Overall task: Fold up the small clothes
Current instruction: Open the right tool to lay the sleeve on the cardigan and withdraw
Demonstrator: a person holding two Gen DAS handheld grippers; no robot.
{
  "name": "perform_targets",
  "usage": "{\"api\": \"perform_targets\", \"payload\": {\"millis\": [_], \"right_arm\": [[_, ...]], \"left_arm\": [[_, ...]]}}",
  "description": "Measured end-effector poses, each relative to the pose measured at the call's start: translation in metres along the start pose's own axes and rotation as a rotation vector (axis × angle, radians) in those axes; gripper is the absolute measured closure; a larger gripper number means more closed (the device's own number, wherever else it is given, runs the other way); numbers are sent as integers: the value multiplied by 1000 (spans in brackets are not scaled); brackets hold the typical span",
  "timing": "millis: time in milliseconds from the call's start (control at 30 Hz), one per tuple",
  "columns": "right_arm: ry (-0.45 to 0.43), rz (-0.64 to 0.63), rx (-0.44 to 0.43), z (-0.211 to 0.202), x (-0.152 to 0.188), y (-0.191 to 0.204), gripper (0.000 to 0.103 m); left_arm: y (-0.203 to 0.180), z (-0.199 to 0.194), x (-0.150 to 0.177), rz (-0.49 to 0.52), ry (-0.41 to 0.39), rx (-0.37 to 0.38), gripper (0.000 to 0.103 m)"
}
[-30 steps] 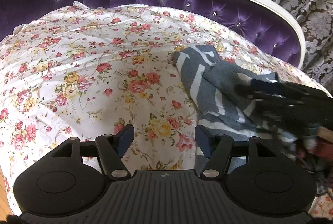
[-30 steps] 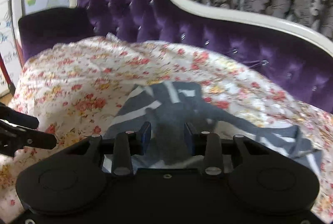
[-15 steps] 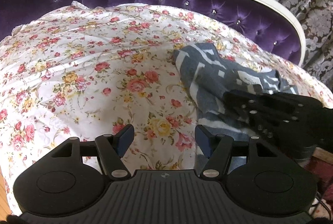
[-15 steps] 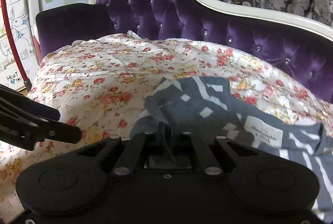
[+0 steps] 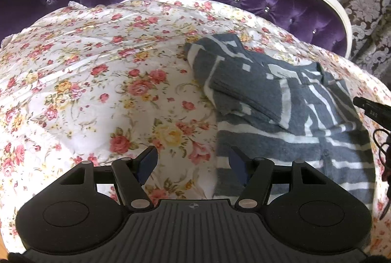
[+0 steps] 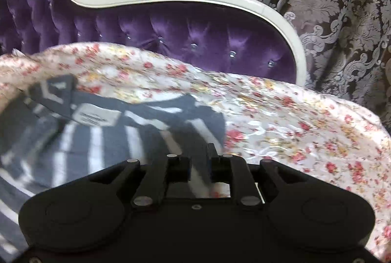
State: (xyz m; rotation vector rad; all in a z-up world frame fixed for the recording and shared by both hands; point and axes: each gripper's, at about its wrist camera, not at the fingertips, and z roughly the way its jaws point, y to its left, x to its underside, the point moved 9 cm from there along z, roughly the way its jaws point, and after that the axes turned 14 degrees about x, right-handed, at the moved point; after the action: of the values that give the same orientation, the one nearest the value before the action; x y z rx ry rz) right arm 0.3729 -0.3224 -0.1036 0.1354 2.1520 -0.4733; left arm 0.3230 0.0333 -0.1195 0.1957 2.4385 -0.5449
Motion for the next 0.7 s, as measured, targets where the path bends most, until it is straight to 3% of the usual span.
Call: {"api": "perform_targets", "payload": {"millis": [233, 267, 300, 333, 467, 600, 700], "right_arm": [[25, -54, -10, 19, 15, 14, 77], [28, -66, -9, 20, 16, 14, 82], [27, -69, -23, 21, 17, 16, 99], [27, -63, -42, 21, 16, 15, 99], [29, 39, -24, 20, 11, -10, 99], [123, 179, 5, 34, 23, -43, 99], [155, 199, 16, 38, 28, -52, 99]], "left_arm": [[-5, 9, 7, 24, 29, 2, 40], [-6, 10, 7, 29, 31, 0, 40], [-7, 11, 8, 34, 32, -3, 40], [-7, 11, 8, 39, 32, -3, 40], [-9, 11, 10, 49, 38, -4, 40], [-7, 13, 11, 44, 44, -5, 40], [-7, 12, 10, 43, 39, -8, 40]]}}
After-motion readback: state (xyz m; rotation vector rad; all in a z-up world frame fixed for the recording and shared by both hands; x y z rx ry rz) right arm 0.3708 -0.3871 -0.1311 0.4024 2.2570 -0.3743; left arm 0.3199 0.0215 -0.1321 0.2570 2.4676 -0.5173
